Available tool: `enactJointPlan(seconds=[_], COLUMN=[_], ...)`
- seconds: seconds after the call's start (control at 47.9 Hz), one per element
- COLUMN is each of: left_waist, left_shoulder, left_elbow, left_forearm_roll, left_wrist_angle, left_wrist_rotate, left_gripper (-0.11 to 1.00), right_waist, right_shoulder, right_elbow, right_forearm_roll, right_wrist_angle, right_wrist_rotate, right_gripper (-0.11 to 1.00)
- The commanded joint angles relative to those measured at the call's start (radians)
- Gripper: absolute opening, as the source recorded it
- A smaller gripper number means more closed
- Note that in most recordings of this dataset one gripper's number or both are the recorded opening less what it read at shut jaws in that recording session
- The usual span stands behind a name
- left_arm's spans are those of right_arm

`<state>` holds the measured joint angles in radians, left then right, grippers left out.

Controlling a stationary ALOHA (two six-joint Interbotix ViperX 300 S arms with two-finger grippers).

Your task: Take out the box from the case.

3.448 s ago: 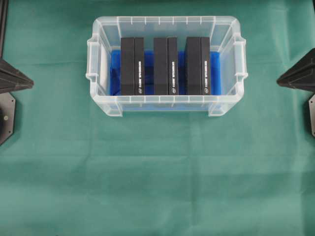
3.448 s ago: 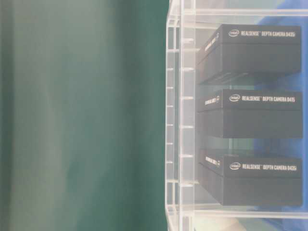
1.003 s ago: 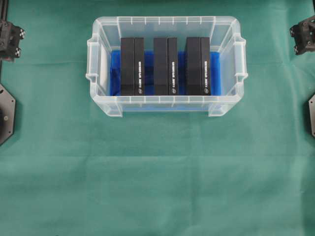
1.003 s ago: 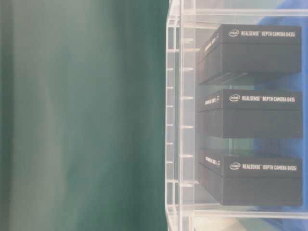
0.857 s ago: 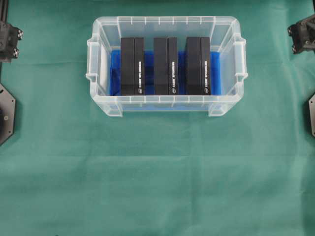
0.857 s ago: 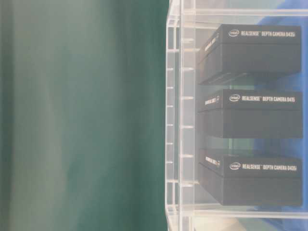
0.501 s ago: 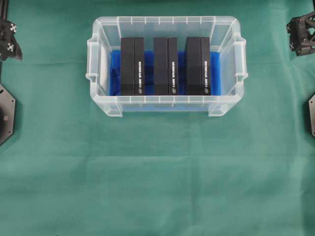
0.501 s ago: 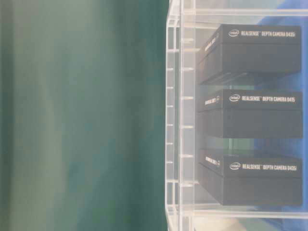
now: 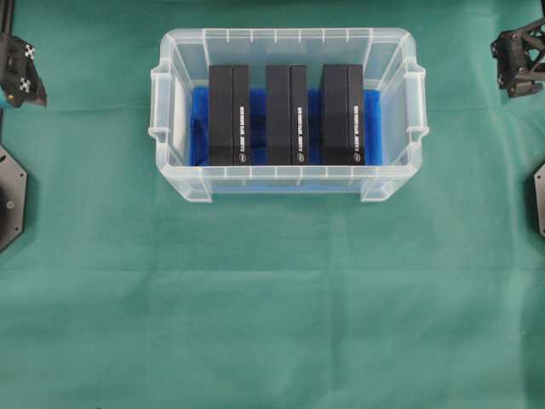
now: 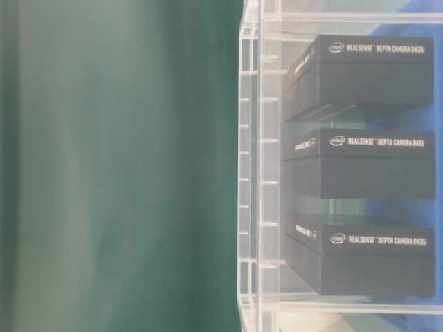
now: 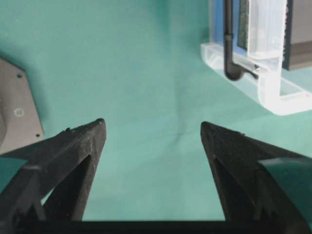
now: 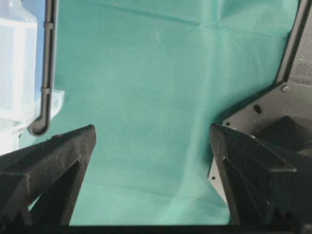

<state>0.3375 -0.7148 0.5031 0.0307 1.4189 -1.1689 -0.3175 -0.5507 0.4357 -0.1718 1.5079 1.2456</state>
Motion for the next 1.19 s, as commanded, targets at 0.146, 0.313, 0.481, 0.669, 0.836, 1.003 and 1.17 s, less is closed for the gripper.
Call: enactJointPlan(seconds=[0.146, 0.313, 0.481, 0.669, 0.836, 1.003, 1.17], left_waist=[0.0, 0.0, 0.0, 0.0, 0.0, 0.006, 0.008], left_shoulder=[0.021, 0.029, 0.031, 0.031, 0.031, 0.031, 0.031], left_elbow=[-0.025, -0.028, -0.029, -0.029, -0.029, -0.029, -0.029], left_forearm_roll=[0.0, 0.0, -0.002, -0.002, -0.002, -0.002, -0.003], left_wrist_angle=[0.032, 0.038, 0.038, 0.044, 0.064, 0.066, 0.067], left_wrist_rotate=[0.002, 0.002, 0.0, -0.005, -0.006, -0.008, -0.018], left_gripper=[0.82, 0.82, 0.82, 0.82, 0.82, 0.82, 0.82], right_waist=[-0.002, -0.002, -0.002, -0.002, -0.002, -0.002, -0.002], right_shoulder=[-0.003, -0.003, -0.003, -0.003, -0.003, -0.003, 0.0], right_elbow=[-0.009, -0.009, -0.009, -0.008, -0.008, -0.008, -0.009], right_forearm_roll=[-0.003, -0.003, -0.005, -0.005, -0.005, -0.005, -0.005], right_wrist_angle=[0.0, -0.002, -0.002, -0.002, 0.0, 0.0, -0.003], right_wrist_rotate=[0.035, 0.037, 0.037, 0.037, 0.037, 0.037, 0.041], right_gripper=[0.94, 0.94, 0.94, 0.94, 0.94, 0.94, 0.94])
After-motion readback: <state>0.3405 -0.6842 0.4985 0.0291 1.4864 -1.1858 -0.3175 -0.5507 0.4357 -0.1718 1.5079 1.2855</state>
